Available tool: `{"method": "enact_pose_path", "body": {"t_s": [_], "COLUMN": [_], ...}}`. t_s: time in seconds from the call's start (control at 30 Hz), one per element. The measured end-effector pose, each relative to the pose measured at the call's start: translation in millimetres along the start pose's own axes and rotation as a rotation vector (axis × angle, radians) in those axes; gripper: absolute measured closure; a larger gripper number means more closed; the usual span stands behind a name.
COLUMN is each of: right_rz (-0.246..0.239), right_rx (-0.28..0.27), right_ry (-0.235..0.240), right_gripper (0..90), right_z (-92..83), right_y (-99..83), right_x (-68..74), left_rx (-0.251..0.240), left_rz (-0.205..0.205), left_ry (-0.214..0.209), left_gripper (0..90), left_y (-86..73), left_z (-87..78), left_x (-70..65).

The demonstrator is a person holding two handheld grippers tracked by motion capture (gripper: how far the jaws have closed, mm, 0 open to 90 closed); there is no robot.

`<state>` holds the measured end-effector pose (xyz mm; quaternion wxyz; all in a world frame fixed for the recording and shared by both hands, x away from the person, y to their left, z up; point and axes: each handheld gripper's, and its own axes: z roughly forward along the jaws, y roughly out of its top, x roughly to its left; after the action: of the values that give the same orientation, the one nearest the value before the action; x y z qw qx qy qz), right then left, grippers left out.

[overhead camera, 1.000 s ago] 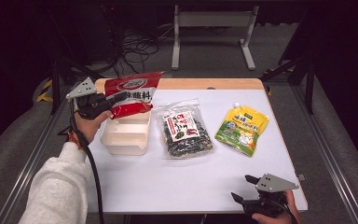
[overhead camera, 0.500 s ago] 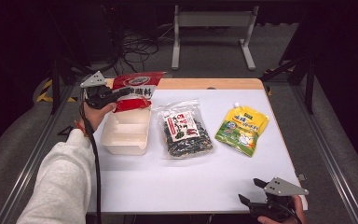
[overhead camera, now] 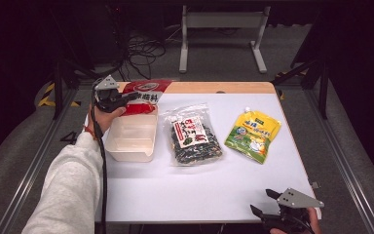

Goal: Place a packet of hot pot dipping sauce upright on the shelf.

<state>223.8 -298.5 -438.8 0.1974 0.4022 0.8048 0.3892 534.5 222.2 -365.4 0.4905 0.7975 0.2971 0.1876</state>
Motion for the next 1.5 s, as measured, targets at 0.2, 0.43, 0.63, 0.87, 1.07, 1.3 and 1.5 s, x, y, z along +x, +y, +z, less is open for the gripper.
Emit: {"method": "enact_pose_path", "body": {"t_s": [0.2, 0.43, 0.63, 0.87, 1.07, 1.3, 1.5], "right_rz": [-0.017, -0.035, -0.034, -0.048, -0.044, -0.052, -0.056], "right_rx": [0.004, 0.019, 0.017, 0.023, 0.015, 0.015, 0.022], "right_ry": [0.021, 0.032, 0.025, 0.043, 0.044, 0.033, 0.029], "right_gripper": [24.6, 24.4, 24.4, 24.3, 24.1, 24.0, 24.0], "right_z": [2.7, 3.8, 3.6, 6.7, 4.8, 3.8, 5.4], "right_y": [3.1, 3.1, 5.2, 7.4, 7.7, 8.0, 7.8], "right_x": [1.8, 3.7, 4.7, 8.7, 7.7, 6.9, 5.8], "left_rx": [0.081, 0.15, 0.194, 0.308, 0.262, 0.201, 0.128], "left_rz": [0.001, 0.052, 0.081, 0.105, 0.036, -0.013, -0.024], "left_ry": [0.023, 0.064, 0.076, 0.118, 0.094, 0.1, 0.114], "left_gripper": [77.9, 87.4, 89.1, 89.2, 88.5, 81.9, 72.9], "left_y": [-5.0, -9.0, -11.6, -20.5, -26.9, -29.8, -30.5], "left_z": [2.3, -9.0, -5.5, 7.2, 3.4, -2.7, -17.4], "left_x": [-2.3, -3.0, 0.2, 7.2, 13.5, 12.6, 8.3]}}
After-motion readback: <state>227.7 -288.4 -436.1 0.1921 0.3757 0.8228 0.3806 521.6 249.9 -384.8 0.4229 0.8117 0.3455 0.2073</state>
